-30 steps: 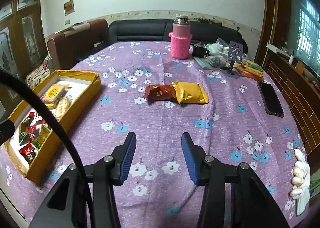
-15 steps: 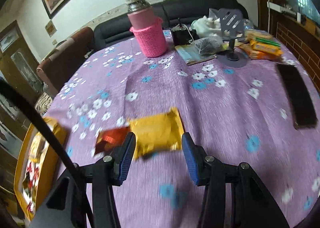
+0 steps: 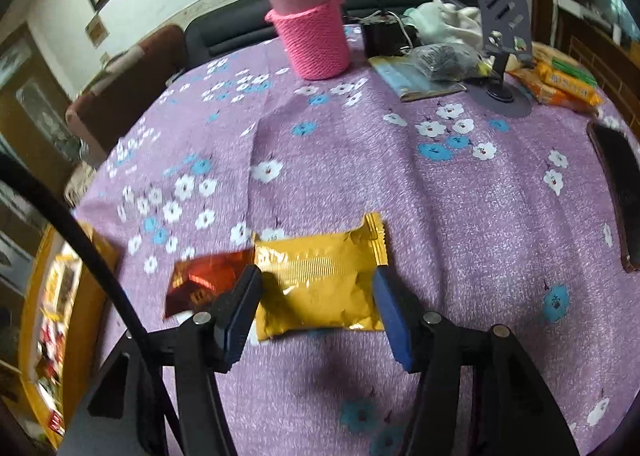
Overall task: Organize snacks
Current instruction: 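Grasp the gold pack with the right tool while the left tool grasps the brown packet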
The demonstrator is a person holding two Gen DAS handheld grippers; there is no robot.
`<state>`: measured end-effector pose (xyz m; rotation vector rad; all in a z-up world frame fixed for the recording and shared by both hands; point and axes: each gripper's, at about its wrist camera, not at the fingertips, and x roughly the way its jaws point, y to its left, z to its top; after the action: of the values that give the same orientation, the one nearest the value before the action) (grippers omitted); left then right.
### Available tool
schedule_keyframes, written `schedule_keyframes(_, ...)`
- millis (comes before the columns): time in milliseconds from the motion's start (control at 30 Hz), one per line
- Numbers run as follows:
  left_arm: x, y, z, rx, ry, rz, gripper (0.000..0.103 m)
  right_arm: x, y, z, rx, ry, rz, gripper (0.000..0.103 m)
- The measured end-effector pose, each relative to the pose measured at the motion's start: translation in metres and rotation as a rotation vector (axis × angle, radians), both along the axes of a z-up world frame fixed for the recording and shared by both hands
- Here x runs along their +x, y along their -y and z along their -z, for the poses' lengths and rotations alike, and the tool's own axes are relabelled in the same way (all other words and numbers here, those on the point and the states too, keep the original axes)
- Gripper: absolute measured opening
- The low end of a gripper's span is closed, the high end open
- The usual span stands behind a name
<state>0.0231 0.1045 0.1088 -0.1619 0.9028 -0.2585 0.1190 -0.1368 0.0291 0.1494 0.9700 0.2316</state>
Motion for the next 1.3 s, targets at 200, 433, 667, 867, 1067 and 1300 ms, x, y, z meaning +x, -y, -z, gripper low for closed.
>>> schedule_keyframes(200,0.035,0.013,0.013,0.005,-0.044,-0.002,0.096,-0.02,-0.009,-0.005,-0.027,-0.041,-0.096,0.004)
schedule_keyframes(433,0.092,0.056,0.042,0.101,-0.062,0.125,0.096,-0.033,0.017,-0.007,0.147,-0.011,-0.042,0.032)
schedule_keyframes(667,0.111,0.088,0.075,0.227,-0.093,0.294,0.095,-0.034,0.05,0.001,0.363,0.042,0.046,0.046)
schedule_keyframes(867,0.103,0.09,0.083,0.255,-0.117,0.32,0.041,-0.016,0.049,0.007,0.407,0.014,0.07,0.053)
schedule_keyframes(1067,0.089,0.08,0.089,0.266,-0.145,0.321,0.023,-0.005,0.029,0.007,0.308,0.006,0.059,0.061)
schedule_keyframes(1300,0.065,0.069,0.072,0.279,-0.162,0.365,0.036,-0.003,-0.001,0.007,0.124,-0.008,-0.024,0.045)
